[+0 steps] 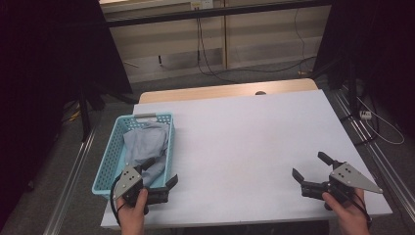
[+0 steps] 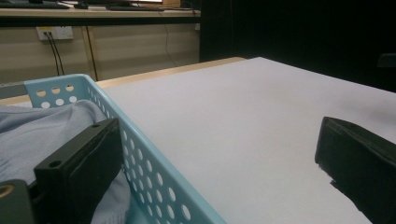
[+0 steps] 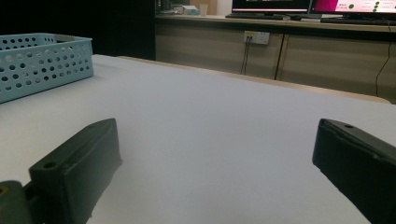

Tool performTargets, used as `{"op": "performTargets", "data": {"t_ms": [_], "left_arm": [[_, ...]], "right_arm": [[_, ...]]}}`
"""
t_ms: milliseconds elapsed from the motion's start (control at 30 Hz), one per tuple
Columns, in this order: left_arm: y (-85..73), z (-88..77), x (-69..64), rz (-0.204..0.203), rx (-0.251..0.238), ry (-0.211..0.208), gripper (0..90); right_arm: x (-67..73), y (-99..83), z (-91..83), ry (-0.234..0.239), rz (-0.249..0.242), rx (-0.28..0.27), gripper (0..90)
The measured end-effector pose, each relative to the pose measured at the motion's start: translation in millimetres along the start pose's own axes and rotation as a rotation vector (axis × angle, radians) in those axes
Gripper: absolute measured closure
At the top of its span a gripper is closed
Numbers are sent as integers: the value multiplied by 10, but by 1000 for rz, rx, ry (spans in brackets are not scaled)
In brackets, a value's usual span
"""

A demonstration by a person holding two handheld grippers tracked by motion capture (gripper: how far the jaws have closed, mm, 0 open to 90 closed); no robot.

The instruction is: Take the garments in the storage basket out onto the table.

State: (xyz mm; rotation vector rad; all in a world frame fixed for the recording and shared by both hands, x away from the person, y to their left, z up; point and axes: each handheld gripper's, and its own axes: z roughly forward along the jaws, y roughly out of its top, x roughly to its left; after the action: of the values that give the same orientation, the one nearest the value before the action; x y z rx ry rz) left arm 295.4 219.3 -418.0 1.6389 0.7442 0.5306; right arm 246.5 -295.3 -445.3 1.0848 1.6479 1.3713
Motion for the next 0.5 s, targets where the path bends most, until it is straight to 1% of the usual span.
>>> {"op": "performTargets", "data": {"t_ms": [133, 167, 300, 333, 500], "left_arm": [[28, -3, -3, -2, -1, -5, 16], [36, -2, -6, -4, -2, -5, 17], [87, -2, -16, 3, -7, -12, 17], [98, -2, -19, -2, -16, -16, 17], [161, 1, -21, -15, -19, -26, 17]], "right_arm": [[-2, -1, -9, 5, -1, -3, 4], [-8, 0, -19, -1, 2, -1, 4], [-21, 2, -23, -4, 5, -6, 4], [-23, 2, -24, -5, 4, -6, 4], [-8, 2, -19, 0, 2, -9, 4]]}}
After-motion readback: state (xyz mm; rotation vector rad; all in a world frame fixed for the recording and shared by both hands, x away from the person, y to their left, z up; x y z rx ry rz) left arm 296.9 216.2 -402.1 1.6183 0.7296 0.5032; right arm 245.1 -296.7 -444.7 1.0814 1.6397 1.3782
